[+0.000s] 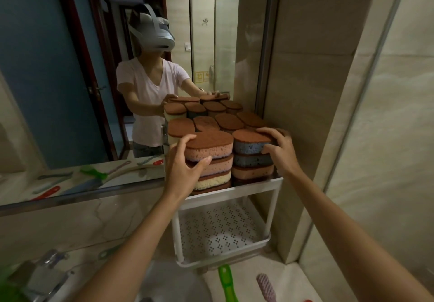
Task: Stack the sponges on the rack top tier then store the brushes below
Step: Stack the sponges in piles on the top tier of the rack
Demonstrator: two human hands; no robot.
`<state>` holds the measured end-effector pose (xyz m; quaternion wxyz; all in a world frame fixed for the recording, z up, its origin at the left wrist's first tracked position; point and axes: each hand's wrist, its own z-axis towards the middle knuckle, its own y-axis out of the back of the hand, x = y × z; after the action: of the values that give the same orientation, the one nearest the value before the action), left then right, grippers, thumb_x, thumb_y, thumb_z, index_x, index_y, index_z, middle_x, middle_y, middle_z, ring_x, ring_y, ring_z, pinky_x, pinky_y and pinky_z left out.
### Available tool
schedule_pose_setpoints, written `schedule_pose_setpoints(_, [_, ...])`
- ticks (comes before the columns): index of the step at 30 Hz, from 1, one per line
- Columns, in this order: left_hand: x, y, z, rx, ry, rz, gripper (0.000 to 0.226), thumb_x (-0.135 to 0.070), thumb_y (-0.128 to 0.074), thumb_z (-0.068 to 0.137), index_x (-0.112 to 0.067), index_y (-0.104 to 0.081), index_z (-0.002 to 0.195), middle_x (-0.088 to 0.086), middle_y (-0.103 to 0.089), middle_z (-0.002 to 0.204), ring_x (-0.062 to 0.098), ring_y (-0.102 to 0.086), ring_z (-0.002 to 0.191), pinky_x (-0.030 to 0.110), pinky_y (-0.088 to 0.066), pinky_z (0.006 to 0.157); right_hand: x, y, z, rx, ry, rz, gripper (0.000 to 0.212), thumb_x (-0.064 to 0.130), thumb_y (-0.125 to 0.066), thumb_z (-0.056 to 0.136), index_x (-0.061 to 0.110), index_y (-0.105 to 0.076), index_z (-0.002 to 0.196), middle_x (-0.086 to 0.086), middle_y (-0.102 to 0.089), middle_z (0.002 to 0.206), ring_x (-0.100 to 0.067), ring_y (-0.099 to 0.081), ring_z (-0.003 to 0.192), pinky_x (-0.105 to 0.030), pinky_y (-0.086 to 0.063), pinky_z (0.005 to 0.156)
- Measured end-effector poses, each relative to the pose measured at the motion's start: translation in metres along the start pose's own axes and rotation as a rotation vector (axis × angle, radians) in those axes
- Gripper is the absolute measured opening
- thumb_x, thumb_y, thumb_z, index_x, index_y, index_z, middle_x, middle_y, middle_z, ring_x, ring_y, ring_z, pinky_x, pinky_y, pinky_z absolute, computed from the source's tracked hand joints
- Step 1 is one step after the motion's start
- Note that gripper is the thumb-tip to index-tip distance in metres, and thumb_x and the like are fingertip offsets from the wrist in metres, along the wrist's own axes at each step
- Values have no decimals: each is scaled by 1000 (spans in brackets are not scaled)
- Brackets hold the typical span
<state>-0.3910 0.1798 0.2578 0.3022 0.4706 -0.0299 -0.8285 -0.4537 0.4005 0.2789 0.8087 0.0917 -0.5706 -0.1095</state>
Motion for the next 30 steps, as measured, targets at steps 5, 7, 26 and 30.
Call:
schedule_pose_setpoints(5, [4, -7, -5, -3, 3, -22, 57, -22, -71, 78, -27, -43, 128, 4, -39, 125, 22, -43, 120, 28, -38, 96, 0, 9, 3, 13, 0, 157, 41, -2, -53, 71, 30, -63, 95, -1, -49, 113, -16, -50, 99, -23, -45, 68])
schedule_pose_setpoints(7, [5, -8, -6, 0, 7, -28, 59, -22, -71, 78, -27, -43, 130, 7, -39, 130, 22, -43, 122, 31, -38, 99, 1, 12, 4, -20, -32, 223, 38, -4, -51, 72, 25, -62, 94, -1, -51, 109, -13, -51, 92, -21, -44, 61])
schedule_pose_setpoints(26, [6, -14, -16, -82, 33, -165, 70, -21, -65, 84, -17, -25, 142, 5, -36, 144, 14, -37, 131, 28, -35, 105, -14, 4, 17, 2, -33, 160, 37, 4, -48, 80, 29, -55, 107, -13, -45, 127, -26, -48, 110, -28, -45, 75])
schedule_pose_setpoints(30, [4, -20, -22, -149, 128, -168, 58, -27, -59, 88, -12, -31, 136, 5, -45, 132, 17, -46, 120, 24, -39, 91, -21, 0, 11, -77, 2, 132, 41, 7, -48, 85, 28, -45, 121, -9, -47, 126, -23, -50, 112, -34, -49, 86])
